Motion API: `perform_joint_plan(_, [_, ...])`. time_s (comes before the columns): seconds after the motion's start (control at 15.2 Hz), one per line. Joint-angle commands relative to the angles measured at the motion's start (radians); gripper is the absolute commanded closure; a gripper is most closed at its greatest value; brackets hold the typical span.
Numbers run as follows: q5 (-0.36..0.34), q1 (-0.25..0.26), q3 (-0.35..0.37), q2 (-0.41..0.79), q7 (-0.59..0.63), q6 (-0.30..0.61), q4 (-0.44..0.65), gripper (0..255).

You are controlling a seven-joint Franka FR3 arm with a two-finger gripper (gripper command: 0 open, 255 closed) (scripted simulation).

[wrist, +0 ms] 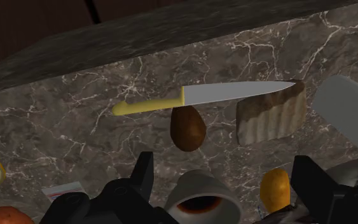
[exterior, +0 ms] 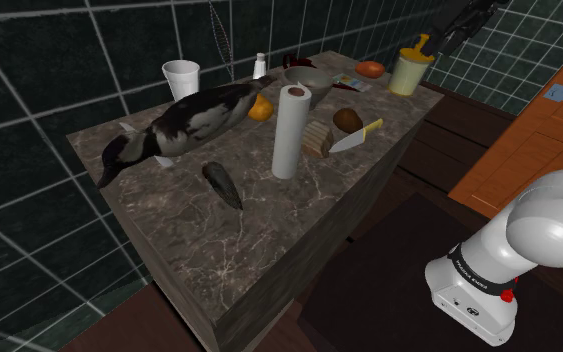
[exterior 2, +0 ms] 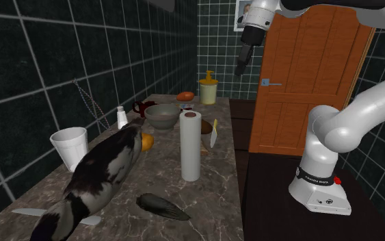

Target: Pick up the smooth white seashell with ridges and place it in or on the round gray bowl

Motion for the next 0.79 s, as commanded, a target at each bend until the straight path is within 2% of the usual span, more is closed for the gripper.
perform_joint_plan(0.0, [0.000,0.000,0.000,0.000,0.000,0.000,0.000,0])
perform_joint_plan(0.73, [0.092,0.069,0.202,0.202,0.179,0.141,0.004,0])
